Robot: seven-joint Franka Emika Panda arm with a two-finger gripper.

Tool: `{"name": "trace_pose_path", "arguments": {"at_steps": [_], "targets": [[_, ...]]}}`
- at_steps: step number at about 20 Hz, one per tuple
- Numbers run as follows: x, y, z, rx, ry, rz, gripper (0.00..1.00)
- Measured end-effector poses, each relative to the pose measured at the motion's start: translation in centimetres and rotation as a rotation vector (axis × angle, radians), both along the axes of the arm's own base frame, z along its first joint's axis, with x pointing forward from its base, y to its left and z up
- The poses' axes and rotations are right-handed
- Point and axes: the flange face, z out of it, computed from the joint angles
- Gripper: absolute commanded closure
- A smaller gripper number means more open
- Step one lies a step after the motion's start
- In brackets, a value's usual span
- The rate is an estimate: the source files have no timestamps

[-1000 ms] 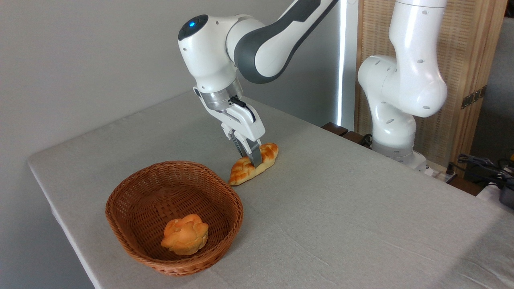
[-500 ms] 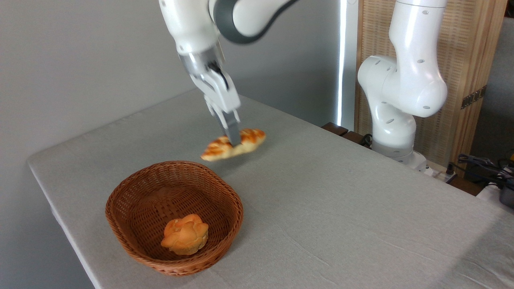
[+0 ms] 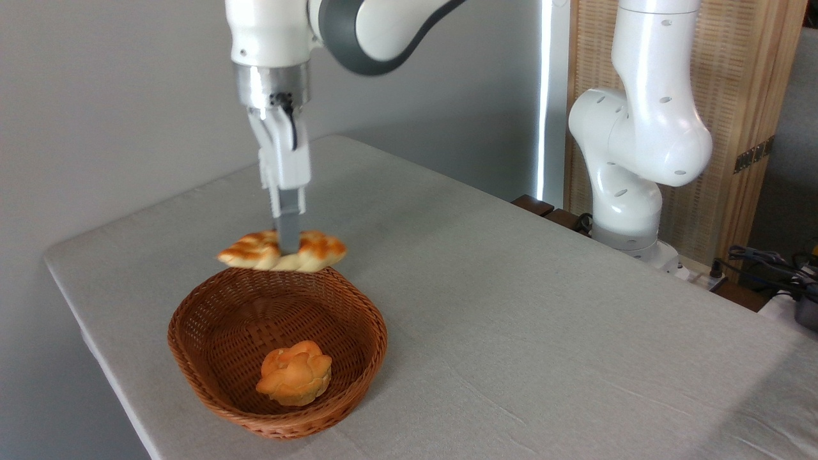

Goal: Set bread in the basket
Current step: 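Lift the braided roll and carry it over the wicker basket, then lower the roll into the basket beside the bun and open the gripper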

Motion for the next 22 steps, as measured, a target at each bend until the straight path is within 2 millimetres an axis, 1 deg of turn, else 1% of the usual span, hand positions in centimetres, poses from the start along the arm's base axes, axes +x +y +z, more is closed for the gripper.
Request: {"name": "trace_pose_path", "arguments": {"at_steps": [1, 3, 4, 5, 6, 7, 8, 9, 12, 16, 22], "targets": [[0.6, 0.1, -0.3, -0.007, -0.025, 0.005, 0.73], [1.7, 0.3, -0.4, -0.022, -0.076, 0.015, 0.68], [2.0, 0.4, -0.5, -0.027, -0.094, 0.018, 0.61], [2.3, 0.4, -0.5, -0.030, -0.108, 0.020, 0.48], [2.5, 0.4, -0.7, -0.032, -0.114, 0.021, 0.41], [2.6, 0.5, -0.9, -0.027, -0.116, 0.019, 0.26], [2.8, 0.5, -1.2, -0.009, -0.116, 0.010, 0.03], [2.9, 0.5, -1.6, 0.023, -0.117, -0.005, 0.00], [3.3, 0.7, -2.7, 0.092, -0.117, -0.038, 0.00], [3.3, 0.5, -3.9, 0.102, -0.098, -0.042, 0.00], [2.7, -0.9, -5.1, 0.095, -0.074, -0.018, 0.00]]}}
